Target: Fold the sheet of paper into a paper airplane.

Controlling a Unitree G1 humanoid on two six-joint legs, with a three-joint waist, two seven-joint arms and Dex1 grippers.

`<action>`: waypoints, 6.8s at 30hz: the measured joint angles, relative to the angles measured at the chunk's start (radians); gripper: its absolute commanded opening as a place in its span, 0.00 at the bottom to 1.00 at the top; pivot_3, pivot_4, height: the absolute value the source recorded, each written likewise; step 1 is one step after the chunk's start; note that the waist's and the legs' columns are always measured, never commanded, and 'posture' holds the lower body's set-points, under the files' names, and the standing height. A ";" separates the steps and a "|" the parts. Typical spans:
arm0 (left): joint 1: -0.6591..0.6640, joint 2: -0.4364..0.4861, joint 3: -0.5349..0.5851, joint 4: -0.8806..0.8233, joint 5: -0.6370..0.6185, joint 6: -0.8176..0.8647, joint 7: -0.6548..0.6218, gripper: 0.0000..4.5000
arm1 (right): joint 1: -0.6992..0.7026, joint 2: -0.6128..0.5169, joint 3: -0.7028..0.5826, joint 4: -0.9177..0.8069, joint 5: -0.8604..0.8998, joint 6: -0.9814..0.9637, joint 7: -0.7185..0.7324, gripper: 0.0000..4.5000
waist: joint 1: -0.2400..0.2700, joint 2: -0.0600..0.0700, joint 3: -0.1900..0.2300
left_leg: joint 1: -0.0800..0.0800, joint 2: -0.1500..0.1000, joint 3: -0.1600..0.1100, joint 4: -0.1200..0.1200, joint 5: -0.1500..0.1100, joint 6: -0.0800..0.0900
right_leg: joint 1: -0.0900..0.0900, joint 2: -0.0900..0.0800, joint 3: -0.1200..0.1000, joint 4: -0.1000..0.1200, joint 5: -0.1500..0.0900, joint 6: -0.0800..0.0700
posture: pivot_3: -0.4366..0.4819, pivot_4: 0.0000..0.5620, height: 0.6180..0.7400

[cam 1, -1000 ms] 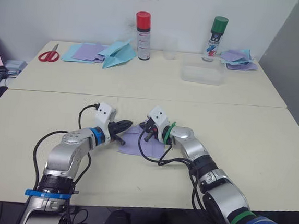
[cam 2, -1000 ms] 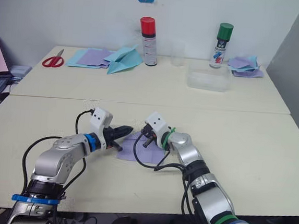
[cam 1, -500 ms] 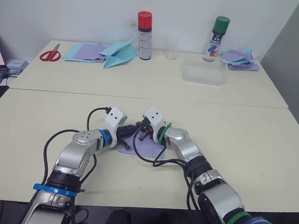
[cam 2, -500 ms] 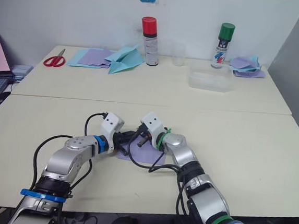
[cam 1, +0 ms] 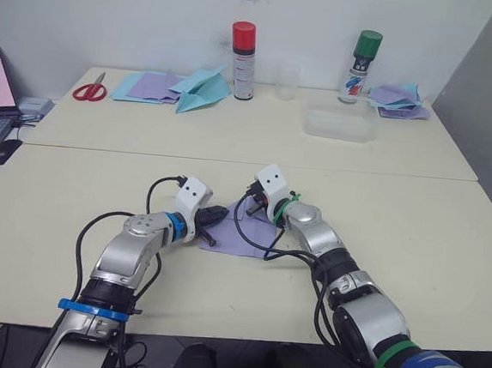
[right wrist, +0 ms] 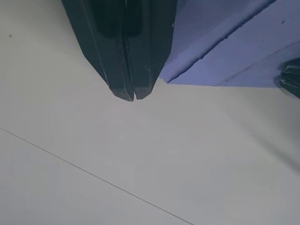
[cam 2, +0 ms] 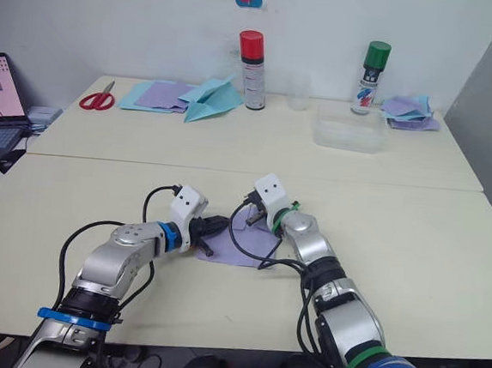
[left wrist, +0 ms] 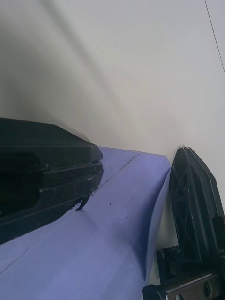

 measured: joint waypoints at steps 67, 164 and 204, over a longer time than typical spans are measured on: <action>0.000 -0.047 -0.018 0.012 0.027 -0.050 0.001 0.00 | -0.025 -0.193 -0.425 -0.508 0.504 1.320 0.064 0.50 | 0.014 0.002 0.001 | -0.003 -0.001 0.001 -0.001 0.000 0.000 | -0.002 0.004 0.000 -0.002 -0.001 0.002 | 0.48 0.27 1.00; 0.003 -0.051 -0.022 0.025 0.044 -0.082 0.007 0.00 | 0.203 -0.135 -0.406 -0.513 1.742 1.087 -0.884 0.58 | 0.005 0.003 0.003 | -0.005 0.001 0.000 -0.002 0.000 0.001 | -0.002 0.001 -0.001 -0.007 -0.002 0.003 | 0.48 0.27 1.00; -0.054 -0.087 -0.043 0.024 0.027 -0.043 -0.042 0.00 | 0.144 -0.110 -0.387 -0.506 1.310 1.139 -0.582 0.00 | 0.012 0.003 0.003 | -0.020 0.000 0.000 -0.002 0.000 0.001 | -0.015 0.002 -0.003 -0.008 -0.002 0.004 | 0.48 0.27 1.00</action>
